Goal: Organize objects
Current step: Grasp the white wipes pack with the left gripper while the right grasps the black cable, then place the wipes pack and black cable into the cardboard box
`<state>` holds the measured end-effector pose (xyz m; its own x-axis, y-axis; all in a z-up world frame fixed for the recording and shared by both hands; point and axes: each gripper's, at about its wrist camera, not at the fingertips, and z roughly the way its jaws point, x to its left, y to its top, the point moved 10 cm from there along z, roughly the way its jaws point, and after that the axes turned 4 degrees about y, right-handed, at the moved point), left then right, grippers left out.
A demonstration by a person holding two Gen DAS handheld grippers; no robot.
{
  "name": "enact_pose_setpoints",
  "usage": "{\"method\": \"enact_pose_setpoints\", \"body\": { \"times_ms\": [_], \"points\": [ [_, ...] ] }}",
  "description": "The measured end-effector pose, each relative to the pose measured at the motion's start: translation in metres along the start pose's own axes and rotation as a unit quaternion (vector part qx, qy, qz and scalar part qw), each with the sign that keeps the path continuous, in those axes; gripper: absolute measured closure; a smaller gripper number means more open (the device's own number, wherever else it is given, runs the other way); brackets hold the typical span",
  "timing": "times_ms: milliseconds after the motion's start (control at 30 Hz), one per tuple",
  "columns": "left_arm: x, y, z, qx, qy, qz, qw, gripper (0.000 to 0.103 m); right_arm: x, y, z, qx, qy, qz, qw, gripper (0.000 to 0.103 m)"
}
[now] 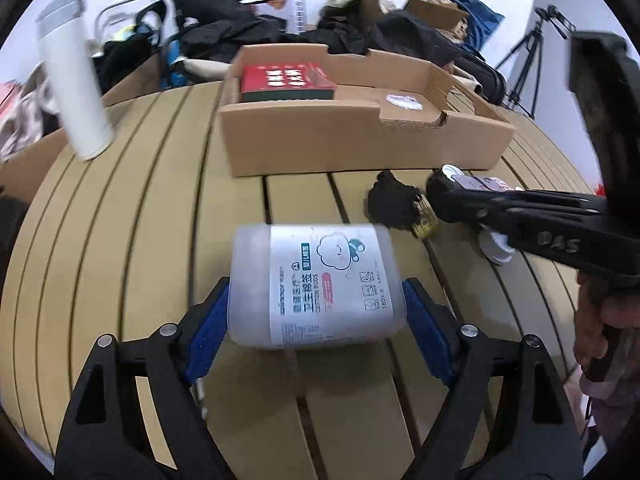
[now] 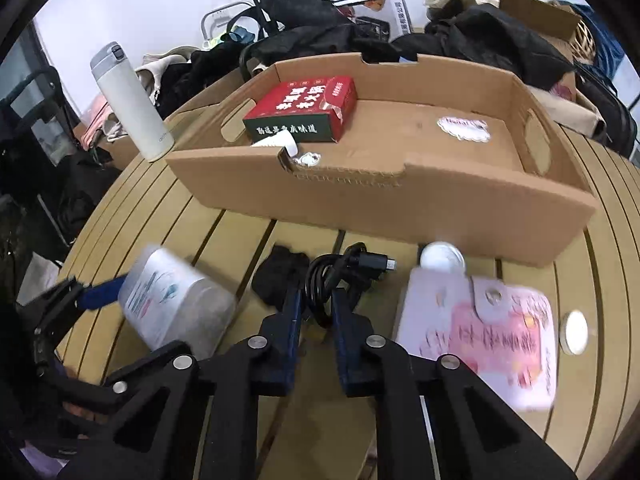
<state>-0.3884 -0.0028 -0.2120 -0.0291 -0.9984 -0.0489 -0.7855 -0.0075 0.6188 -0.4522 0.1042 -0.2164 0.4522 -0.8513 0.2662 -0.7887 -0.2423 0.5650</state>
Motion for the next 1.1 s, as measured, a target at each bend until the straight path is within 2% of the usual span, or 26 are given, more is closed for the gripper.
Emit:
{"method": "enact_pose_setpoints", "body": {
  "times_ms": [200, 333, 467, 567, 800, 867, 967, 1100],
  "points": [
    [0.003, -0.014, -0.064, -0.021, -0.005, -0.042, 0.9989, 0.024, 0.021, -0.015, -0.078, -0.056, -0.008, -0.015, 0.998, 0.089],
    [-0.002, -0.031, -0.116, -0.044, -0.031, -0.070, 0.9961, 0.024, 0.044, -0.055, -0.131, -0.070, 0.000, -0.026, 0.997, 0.089],
    [-0.013, -0.038, -0.140, -0.063, -0.036, -0.060, 0.9956, 0.024, 0.048, -0.088, -0.150, -0.066, -0.002, -0.021, 0.998, 0.089],
    [-0.022, -0.038, -0.147, -0.062, -0.025, -0.044, 0.9968, 0.024, 0.043, -0.102, -0.158, -0.066, -0.001, -0.002, 0.998, 0.089],
    [-0.030, -0.035, -0.152, -0.059, -0.026, -0.041, 0.9971, 0.023, 0.041, -0.100, -0.176, -0.087, 0.001, 0.000, 0.996, 0.089],
    [-0.031, -0.026, -0.149, -0.058, -0.021, -0.037, 0.9974, 0.024, 0.038, -0.097, -0.176, -0.088, 0.003, 0.003, 0.996, 0.089],
    [-0.035, 0.001, -0.146, -0.064, -0.033, -0.030, 0.9969, 0.024, 0.028, -0.080, -0.176, -0.089, 0.010, 0.006, 0.996, 0.089],
    [-0.045, 0.072, -0.135, -0.080, -0.070, -0.014, 0.9943, 0.024, 0.013, -0.035, -0.174, -0.101, 0.003, -0.016, 0.995, 0.089]
  ]
}}
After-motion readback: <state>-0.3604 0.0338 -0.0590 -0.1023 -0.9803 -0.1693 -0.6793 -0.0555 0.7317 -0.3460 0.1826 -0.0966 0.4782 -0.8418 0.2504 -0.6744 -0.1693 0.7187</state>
